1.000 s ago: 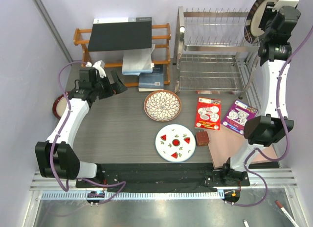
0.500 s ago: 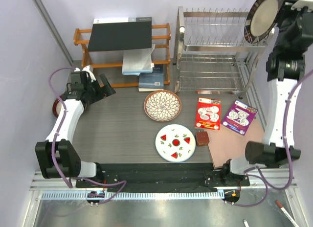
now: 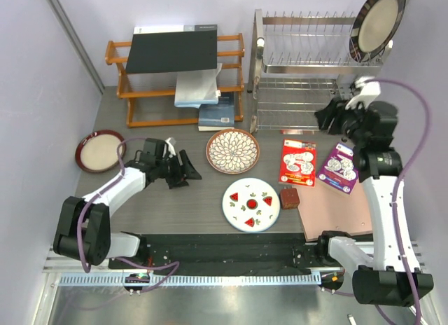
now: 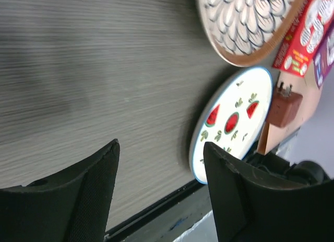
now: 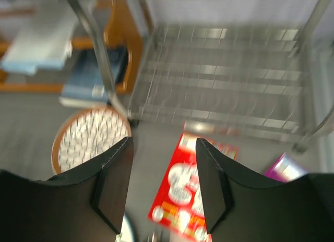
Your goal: Load the plates into the dish rack
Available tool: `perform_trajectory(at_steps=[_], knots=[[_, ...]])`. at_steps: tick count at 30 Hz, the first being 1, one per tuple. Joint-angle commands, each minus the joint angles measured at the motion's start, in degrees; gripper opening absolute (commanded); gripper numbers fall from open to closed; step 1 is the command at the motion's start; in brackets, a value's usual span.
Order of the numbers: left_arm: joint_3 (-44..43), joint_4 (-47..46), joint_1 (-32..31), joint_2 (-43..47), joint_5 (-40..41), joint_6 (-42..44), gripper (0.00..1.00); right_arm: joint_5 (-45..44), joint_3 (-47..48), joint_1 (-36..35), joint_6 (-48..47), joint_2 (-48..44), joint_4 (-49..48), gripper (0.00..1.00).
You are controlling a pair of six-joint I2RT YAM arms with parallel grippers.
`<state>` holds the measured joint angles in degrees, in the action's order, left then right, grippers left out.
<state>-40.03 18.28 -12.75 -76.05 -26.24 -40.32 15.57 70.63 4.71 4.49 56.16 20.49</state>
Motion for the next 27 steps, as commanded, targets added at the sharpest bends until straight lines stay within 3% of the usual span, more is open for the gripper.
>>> perform_trajectory(at_steps=[1,7,10,18,27], knots=[[-0.75,-7.91,-4.64,-0.23,-3.03,-1.52,0.64,5.52,-8.74,-1.54,3.51,-2.28,5.61,0.57],[-3.73,-9.32,-12.97,-8.31,-2.15,-0.12,0.49,5.87,-12.01,-3.22,3.42,-2.11,5.44,0.58],[-5.76,-9.14,-16.85,-11.92,-1.36,0.24,0.35,5.79,-12.45,-3.22,1.58,-2.20,4.83,0.59],[-10.50,-8.18,-22.13,-18.25,1.19,1.64,0.34,5.61,-16.39,-3.22,1.13,-5.70,4.03,0.61],[-16.22,3.15,-27.50,-22.56,12.34,5.60,0.32,5.96,-20.35,-3.22,-0.79,-9.14,3.94,0.62]])
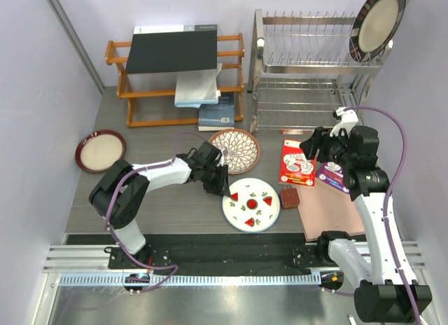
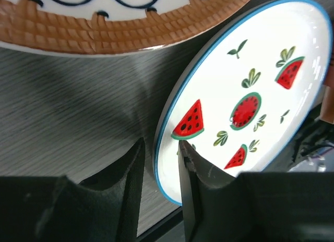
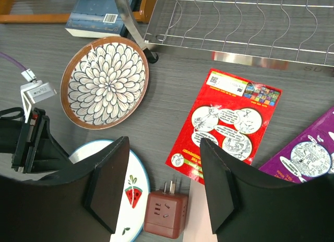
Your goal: Load the plates into the dish rack
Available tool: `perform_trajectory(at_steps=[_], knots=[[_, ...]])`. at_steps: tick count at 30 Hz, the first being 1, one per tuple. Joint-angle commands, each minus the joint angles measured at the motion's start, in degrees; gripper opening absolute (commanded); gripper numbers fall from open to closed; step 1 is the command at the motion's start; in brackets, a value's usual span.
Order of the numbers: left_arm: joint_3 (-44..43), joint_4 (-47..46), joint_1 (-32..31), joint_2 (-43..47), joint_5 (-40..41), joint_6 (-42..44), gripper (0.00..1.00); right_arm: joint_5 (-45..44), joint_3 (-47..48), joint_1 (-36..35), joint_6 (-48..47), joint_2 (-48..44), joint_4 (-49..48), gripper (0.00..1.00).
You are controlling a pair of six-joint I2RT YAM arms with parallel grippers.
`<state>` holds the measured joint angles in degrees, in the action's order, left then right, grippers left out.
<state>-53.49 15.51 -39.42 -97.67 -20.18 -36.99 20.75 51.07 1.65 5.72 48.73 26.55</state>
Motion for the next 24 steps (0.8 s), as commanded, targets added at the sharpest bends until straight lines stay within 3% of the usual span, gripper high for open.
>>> perform_trajectory(at_steps=[1,10,17,24], knots=[[-3.02,6.63,-0.83,-1.12,8.04,2.45,0.31,0.87,-0.97,-0.16,-2.37,-1.80,-1.85,0.62],[1.37,9.89,4.52,2.57,13.24,1.84,0.28,8.77,-6.06,-1.21,-1.06,-0.75,-1.23,0.65],[7.43,12.26,12.60,7.40,14.47,2.36,0.27,7.81,-12.99,-11.22,6.74,6.80,-12.71,0.65],[13.41,11.30,15.78,13.29,13.25,3.15,0.30,7.90,-18.90,-17.81,15.46,11.99,-22.49,0.66]])
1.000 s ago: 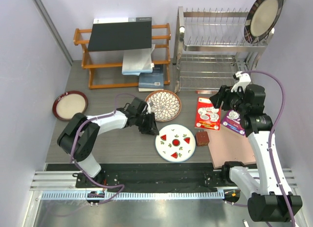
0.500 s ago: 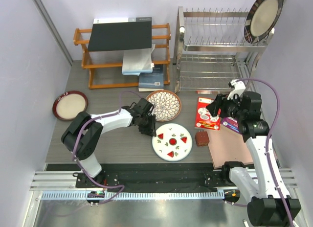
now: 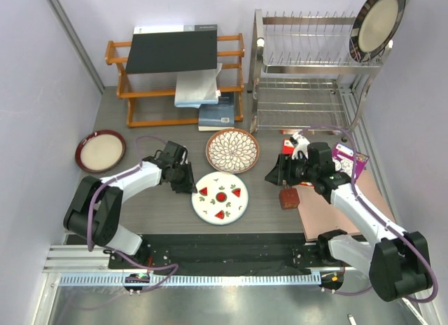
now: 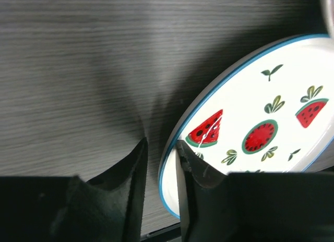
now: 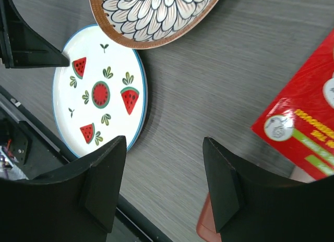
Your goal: Load the plates into the dish rack
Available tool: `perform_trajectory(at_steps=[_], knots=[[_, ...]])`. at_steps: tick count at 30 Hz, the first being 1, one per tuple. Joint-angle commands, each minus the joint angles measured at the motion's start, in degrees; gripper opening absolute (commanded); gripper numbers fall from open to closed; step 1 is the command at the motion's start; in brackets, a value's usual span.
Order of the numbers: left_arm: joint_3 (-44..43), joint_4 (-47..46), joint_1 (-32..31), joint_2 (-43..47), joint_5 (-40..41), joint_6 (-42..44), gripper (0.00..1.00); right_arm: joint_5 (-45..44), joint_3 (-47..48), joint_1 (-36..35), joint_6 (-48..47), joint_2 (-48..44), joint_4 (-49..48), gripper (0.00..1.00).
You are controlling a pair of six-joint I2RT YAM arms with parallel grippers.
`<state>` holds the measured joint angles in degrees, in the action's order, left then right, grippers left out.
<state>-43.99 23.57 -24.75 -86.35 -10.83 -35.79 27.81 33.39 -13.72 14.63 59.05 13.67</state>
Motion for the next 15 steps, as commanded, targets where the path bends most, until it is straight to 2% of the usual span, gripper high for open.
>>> perform_trajectory(at_steps=[1,5,9,15], knots=[[5.39,2.62,1.11,3.62,3.02,2.13,0.32,0.75,-2.00,-3.07,7.33,2.12,-11.37,0.66],[9.44,-3.43,1.11,7.41,-4.01,1.08,0.45,0.14,-2.36,-6.67,9.71,5.72,-15.50,0.67],[11.73,-7.75,1.11,9.35,-10.34,0.02,0.50,-0.39,-0.43,-9.22,10.85,11.69,-16.40,0.67],[13.75,-10.12,1.20,9.62,-11.84,-2.70,0.49,2.24,4.31,-9.49,11.91,21.71,-15.08,0.66]])
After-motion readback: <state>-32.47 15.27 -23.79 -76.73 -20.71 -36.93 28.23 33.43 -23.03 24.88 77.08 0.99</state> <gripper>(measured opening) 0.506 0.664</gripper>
